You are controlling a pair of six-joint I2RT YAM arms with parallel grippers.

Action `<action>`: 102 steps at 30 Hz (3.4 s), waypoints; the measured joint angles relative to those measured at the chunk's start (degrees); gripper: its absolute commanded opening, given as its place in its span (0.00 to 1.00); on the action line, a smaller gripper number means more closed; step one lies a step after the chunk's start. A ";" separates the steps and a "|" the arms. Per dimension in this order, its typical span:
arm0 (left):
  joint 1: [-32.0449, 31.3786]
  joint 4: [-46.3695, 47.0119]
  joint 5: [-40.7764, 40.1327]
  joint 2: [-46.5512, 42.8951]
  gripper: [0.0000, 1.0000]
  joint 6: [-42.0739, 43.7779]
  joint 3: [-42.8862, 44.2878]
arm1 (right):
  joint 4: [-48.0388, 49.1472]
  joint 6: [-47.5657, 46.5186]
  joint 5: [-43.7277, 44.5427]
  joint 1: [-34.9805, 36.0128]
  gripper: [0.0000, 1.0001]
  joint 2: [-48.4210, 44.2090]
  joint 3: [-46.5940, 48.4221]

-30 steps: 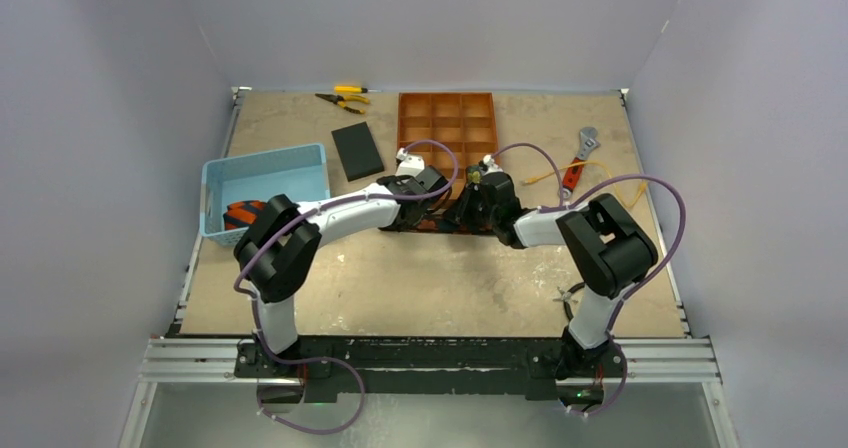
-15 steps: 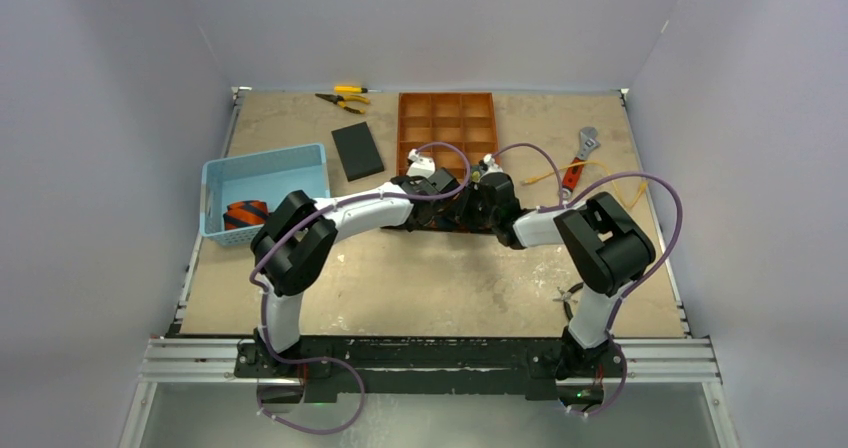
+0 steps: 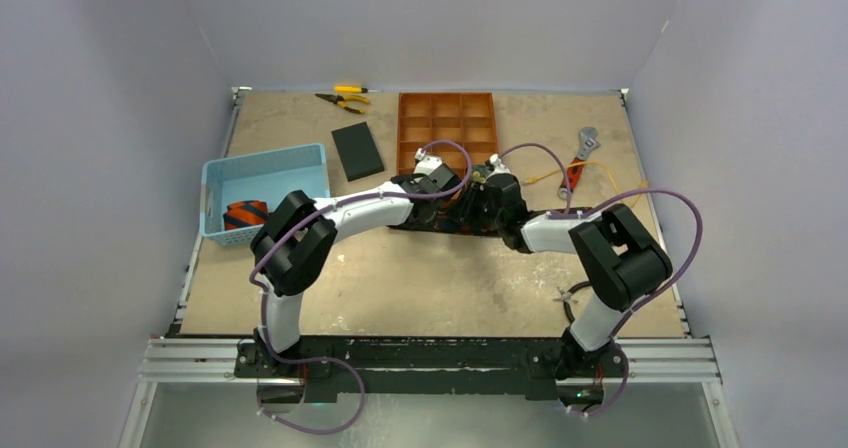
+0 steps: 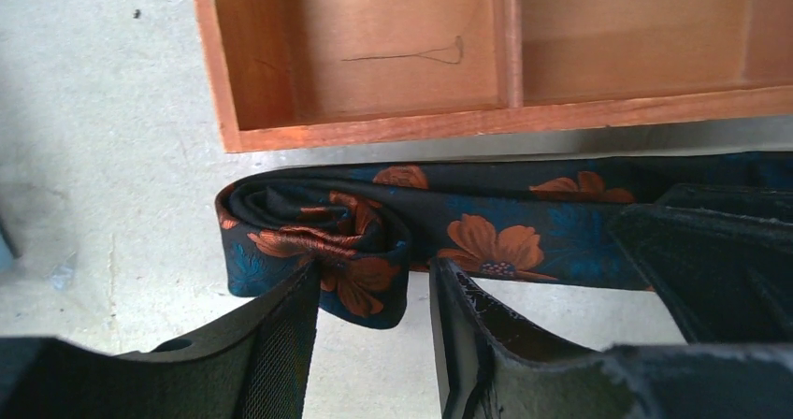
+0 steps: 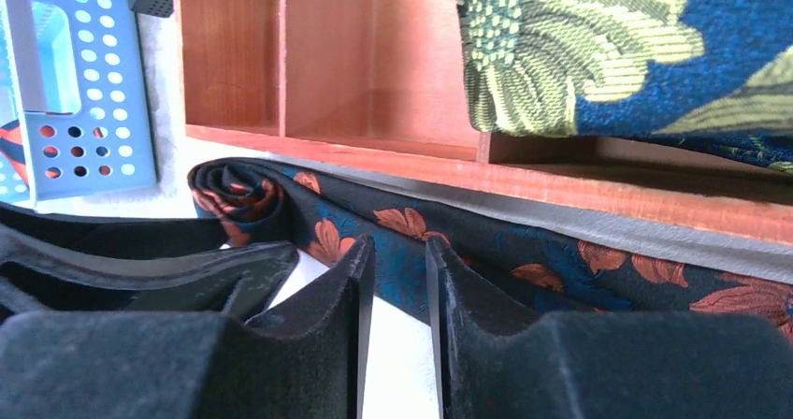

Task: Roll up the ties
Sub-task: Roll the tie at the center of the board.

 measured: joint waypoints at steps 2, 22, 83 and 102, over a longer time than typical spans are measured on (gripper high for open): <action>0.00 0.72 1.09 0.00 0.48 0.00 0.00 | -0.76 0.00 -0.02 0.00 0.34 -1.14 -0.04; 2.51 7.06 9.14 -7.65 0.54 0.15 -3.26 | -4.61 -1.01 -1.73 0.00 0.39 -8.20 -3.61; 31.21 31.36 61.35 -13.55 0.59 7.41 -25.11 | -4.15 -1.09 -11.32 4.68 0.22 10.51 11.78; 31.47 31.80 66.49 -8.74 0.48 7.72 -23.54 | 2.95 -0.22 -15.65 4.07 0.21 11.61 9.86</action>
